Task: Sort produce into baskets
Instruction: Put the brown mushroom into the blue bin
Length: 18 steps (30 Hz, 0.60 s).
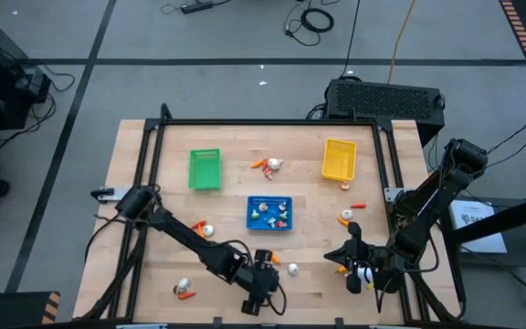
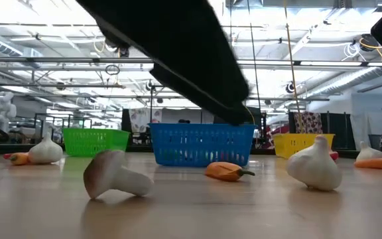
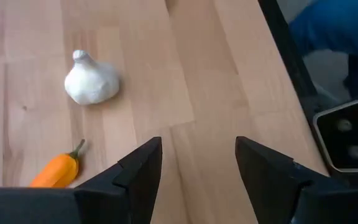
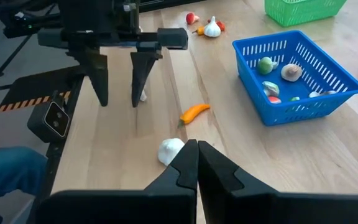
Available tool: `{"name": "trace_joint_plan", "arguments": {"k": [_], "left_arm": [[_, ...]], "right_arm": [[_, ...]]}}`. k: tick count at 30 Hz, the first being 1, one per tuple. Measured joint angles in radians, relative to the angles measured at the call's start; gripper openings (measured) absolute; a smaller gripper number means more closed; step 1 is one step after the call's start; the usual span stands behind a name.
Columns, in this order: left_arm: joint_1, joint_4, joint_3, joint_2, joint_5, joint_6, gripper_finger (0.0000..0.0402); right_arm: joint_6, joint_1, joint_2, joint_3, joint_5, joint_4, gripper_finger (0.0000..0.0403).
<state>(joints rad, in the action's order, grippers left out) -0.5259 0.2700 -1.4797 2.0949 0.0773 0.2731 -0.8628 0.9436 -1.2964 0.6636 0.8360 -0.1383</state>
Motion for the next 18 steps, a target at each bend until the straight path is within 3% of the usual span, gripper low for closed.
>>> {"name": "trace_joint_plan", "arguments": {"k": [7,18], "left_arm": [[0.001,0.303,-0.089,0.0,-0.042,0.086,0.0211],[-0.003,0.355,-0.077,-0.001,-0.023,0.141,0.0211]], "right_arm": [[-0.008,0.0,0.0,0.0,0.0,0.0,0.0],[-0.016,0.0,0.0,0.0,0.0,0.0,0.0]]}}
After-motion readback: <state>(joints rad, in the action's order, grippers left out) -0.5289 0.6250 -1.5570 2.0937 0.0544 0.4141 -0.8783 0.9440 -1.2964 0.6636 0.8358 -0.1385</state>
